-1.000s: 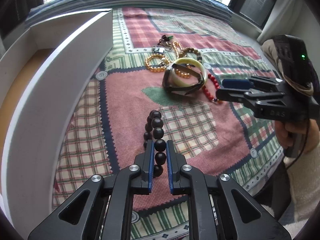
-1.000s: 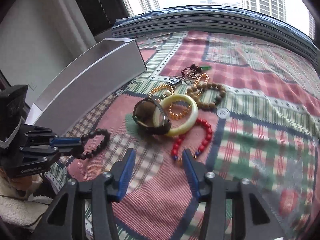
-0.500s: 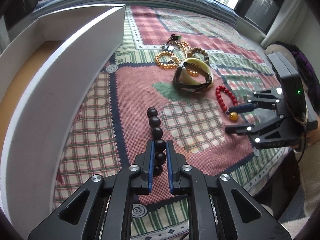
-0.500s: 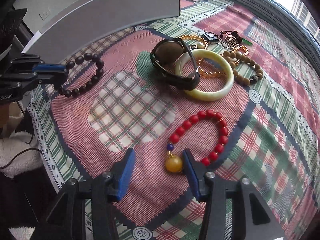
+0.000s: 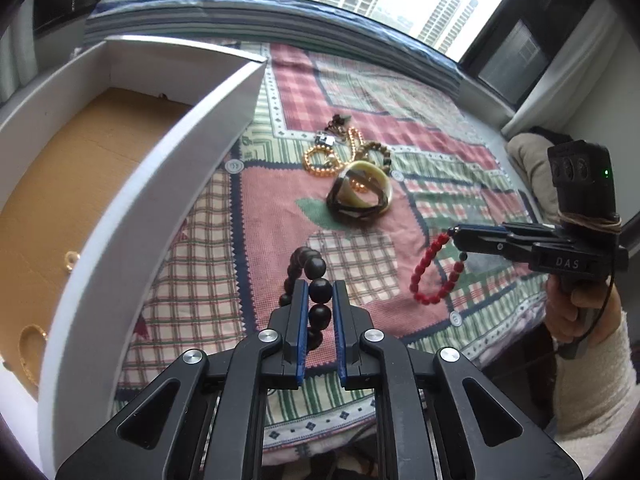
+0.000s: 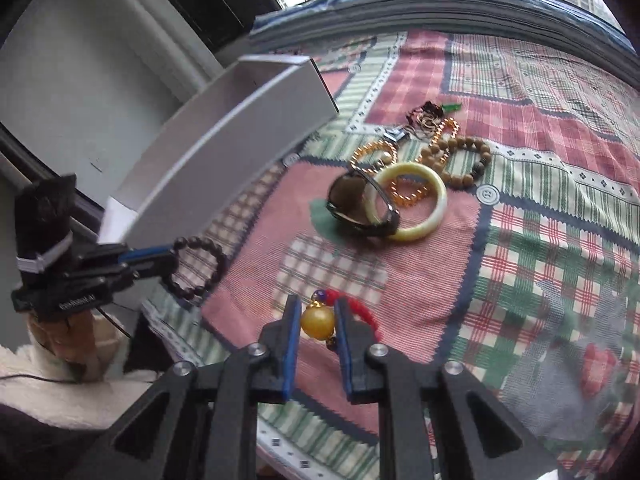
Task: Organize jewelry
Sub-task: 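Grasp the red bead bracelet with the right gripper while the left gripper carries the black bracelet, then lower both bracelets into the white box and open both grippers, then withdraw both grippers from the box back over the quilt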
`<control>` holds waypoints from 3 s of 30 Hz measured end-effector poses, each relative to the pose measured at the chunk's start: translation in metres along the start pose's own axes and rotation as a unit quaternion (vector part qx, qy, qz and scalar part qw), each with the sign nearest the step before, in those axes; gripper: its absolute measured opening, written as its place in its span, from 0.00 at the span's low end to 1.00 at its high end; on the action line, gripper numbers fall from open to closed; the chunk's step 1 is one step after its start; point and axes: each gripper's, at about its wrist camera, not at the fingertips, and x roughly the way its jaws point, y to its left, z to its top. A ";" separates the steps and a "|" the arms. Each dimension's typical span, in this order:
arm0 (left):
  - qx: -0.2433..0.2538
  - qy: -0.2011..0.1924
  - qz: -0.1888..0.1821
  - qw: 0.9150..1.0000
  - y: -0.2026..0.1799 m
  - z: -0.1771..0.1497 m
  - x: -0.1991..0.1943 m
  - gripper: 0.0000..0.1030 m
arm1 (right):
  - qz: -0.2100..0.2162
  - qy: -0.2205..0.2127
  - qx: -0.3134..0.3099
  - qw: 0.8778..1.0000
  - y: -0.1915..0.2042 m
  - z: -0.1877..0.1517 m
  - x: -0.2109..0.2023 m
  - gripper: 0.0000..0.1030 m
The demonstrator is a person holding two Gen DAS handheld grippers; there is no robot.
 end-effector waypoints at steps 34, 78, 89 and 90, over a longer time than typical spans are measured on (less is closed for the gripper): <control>-0.181 -0.042 0.265 0.946 0.219 0.017 -0.059 0.70 | 0.009 -0.028 -0.103 0.994 0.228 0.161 0.201 0.56; 0.041 -0.032 0.145 0.988 -0.031 -0.051 0.002 0.94 | -0.394 -0.135 -0.011 0.909 0.101 -0.073 -0.019 0.72; 0.038 -0.024 0.156 0.987 -0.027 -0.053 0.007 0.94 | -0.409 -0.134 -0.011 0.903 0.099 -0.074 -0.019 0.72; 0.038 -0.023 0.157 0.987 -0.027 -0.053 0.008 0.94 | -0.410 -0.134 -0.010 0.902 0.099 -0.074 -0.019 0.72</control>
